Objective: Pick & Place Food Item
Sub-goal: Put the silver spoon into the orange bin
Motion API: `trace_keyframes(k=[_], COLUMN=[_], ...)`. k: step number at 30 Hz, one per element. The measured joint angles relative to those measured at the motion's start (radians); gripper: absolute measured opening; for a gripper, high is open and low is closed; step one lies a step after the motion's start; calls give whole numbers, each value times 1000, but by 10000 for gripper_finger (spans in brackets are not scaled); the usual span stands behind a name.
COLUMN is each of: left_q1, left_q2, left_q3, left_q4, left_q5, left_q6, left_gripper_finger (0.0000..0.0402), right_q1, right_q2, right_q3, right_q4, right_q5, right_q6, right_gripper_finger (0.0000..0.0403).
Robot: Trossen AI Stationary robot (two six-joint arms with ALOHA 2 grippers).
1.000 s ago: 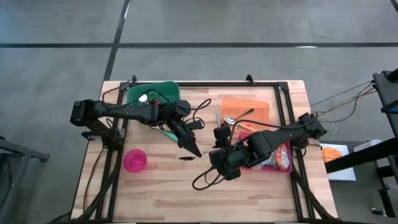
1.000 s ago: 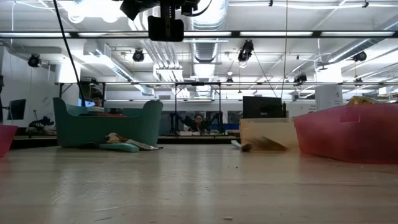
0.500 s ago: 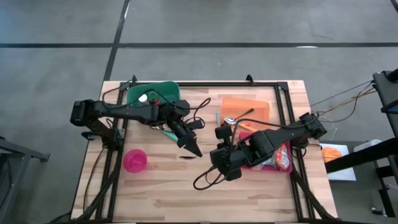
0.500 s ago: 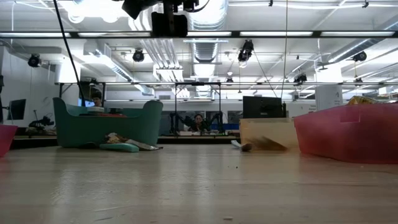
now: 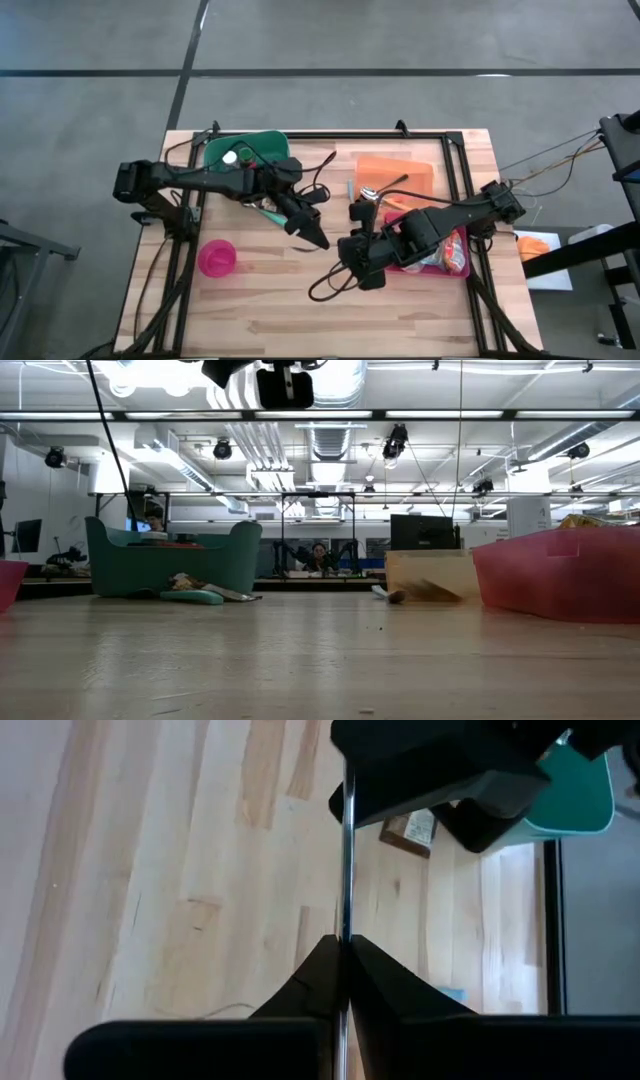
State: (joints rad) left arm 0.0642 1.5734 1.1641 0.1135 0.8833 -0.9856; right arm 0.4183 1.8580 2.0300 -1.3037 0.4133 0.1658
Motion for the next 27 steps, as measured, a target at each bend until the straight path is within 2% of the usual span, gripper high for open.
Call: trace_keyframes(k=[5, 18, 22, 27], left_q1=[3, 27, 64, 129], left_q2=[0, -7, -59, -181], left_q3=[0, 2, 12, 10], left_q4=[32, 86, 101, 94], left_q5=[-7, -18, -67, -124], left_q6=[-18, -17, 35, 135], left_gripper_finger=[152, 153, 153, 153], right_q1=[0, -1, -9, -30], right_q2=[0, 1, -2, -29], right_q3=[0, 2, 2, 2], right_q4=[-2, -3, -21, -101], right_q5=[-9, 1, 6, 30], right_q6=[28, 89, 123, 172], right_gripper_finger=[9, 8, 8, 8])
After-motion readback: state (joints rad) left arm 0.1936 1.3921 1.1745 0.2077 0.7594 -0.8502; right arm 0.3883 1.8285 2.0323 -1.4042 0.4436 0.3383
